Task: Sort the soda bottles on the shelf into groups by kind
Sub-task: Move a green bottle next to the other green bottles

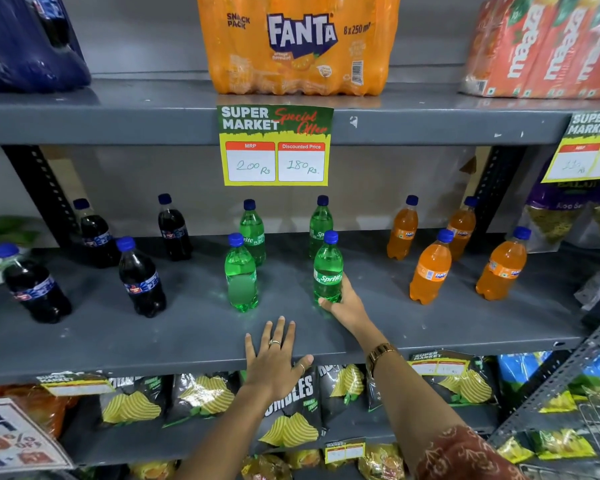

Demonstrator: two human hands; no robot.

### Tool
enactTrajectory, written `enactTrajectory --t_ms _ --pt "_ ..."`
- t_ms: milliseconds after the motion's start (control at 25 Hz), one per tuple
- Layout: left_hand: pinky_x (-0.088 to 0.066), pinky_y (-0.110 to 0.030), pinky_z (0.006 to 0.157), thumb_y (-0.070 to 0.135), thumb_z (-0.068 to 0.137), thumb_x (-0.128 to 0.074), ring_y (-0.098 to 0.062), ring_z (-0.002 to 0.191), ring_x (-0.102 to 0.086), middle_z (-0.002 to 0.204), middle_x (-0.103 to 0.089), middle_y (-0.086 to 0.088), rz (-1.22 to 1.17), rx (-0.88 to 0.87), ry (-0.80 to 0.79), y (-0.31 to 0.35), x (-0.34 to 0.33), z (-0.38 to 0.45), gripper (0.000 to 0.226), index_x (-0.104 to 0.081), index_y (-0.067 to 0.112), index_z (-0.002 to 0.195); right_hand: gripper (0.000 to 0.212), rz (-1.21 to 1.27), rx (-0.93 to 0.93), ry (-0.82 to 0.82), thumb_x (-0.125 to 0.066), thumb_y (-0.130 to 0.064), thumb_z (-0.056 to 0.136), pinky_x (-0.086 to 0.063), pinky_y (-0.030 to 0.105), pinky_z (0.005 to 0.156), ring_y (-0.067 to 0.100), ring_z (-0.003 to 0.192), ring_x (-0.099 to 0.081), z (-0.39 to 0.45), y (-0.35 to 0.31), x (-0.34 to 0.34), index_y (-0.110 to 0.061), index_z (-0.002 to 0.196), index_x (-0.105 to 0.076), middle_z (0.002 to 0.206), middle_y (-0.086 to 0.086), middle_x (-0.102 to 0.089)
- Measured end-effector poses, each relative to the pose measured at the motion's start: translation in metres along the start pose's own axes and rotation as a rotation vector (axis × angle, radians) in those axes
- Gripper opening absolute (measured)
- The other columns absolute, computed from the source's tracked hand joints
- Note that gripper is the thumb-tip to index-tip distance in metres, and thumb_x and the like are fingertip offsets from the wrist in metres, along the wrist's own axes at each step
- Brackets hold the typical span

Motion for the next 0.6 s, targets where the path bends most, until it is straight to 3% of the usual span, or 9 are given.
enactTrajectory --t_ms 120,200,240,320,360,440,600 --pt "0.01 -0.049 0.115 0.057 0.096 -0.023 -0.019 0.145 0.015 0.159 0.013 0.001 -0.005 -0.017 0.032 -0.001 0.002 -0.001 0.072 0.006 0.019 0.15 0.096 0.066 -0.033 0.023 -0.07 -0.009 0.077 -0.033 0.036 0.105 0.026 0.131 -0.039 -0.005 0.001 0.001 -0.022 0.146 -0.003 0.146 0.006 -0.039" --pt "0.007 -0.044 0.117 0.056 0.097 -0.023 -0.018 0.146 0.011 0.16 0.009 0.0 -0.008 -0.025 0.073 -0.008 0.004 -0.004 0.072 0.003 0.016 0.15 0.09 0.185 -0.043 0.167 -0.073 -0.002 0.073 -0.032 0.034 0.105 0.027 0.133 -0.036 -0.013 0.005 0.01 -0.013 0.142 -0.017 0.146 0.008 -0.036" --pt "0.006 -0.043 0.117 0.056 0.097 -0.023 -0.018 0.146 0.01 0.16 0.007 0.0 -0.003 -0.019 0.1 -0.014 0.006 -0.007 0.072 0.001 0.016 0.151 0.075 0.228 -0.032 0.263 -0.074 0.002 0.07 -0.038 0.033 0.1 0.028 0.124 -0.044 -0.019 0.006 0.015 -0.009 0.131 -0.031 0.136 0.01 -0.044" --pt "0.004 -0.044 0.117 0.057 0.096 -0.023 -0.018 0.146 0.007 0.16 0.004 0.001 0.013 0.009 0.141 -0.029 0.01 -0.011 0.072 -0.001 0.016 0.151 0.045 0.234 -0.017 0.384 -0.073 0.006 0.067 -0.044 0.03 0.075 0.025 0.087 -0.052 -0.032 0.004 0.019 -0.015 0.093 -0.043 0.092 0.005 -0.054" --pt "0.004 -0.045 0.117 0.058 0.096 -0.022 -0.018 0.147 0.006 0.16 0.004 0.001 0.017 0.025 0.146 -0.037 0.012 -0.013 0.072 -0.001 0.016 0.151 0.04 0.193 -0.01 0.379 -0.071 0.005 0.067 -0.041 0.03 0.067 0.023 0.075 -0.049 -0.035 0.002 0.015 -0.019 0.079 -0.041 0.075 0.001 -0.049" --pt "0.005 -0.048 0.117 0.059 0.095 -0.021 -0.018 0.147 0.006 0.16 0.003 0.001 0.007 0.064 0.14 -0.053 0.016 -0.015 0.073 -0.002 0.016 0.151 0.036 0.098 0.021 0.299 -0.068 0.002 0.069 -0.038 0.026 0.06 0.02 0.063 -0.045 -0.038 -0.004 -0.001 -0.022 0.065 -0.041 0.061 -0.002 -0.045" --pt "0.004 -0.051 0.117 0.06 0.095 -0.021 -0.019 0.147 0.005 0.161 0.001 -0.001 -0.032 0.166 0.151 -0.09 0.028 -0.018 0.074 -0.004 0.013 0.151 0.027 0.109 0.063 0.116 -0.067 0.001 0.072 -0.041 0.012 0.055 0.01 0.055 -0.048 -0.04 -0.026 -0.041 -0.021 0.06 -0.055 0.056 -0.004 -0.053"
Point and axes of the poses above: each hand's wrist, its own z-axis towards the middle knuckle, its own x-axis out of the back of the hand, y = z × x, the point moved 9 cm from there along z, towards the middle knuckle
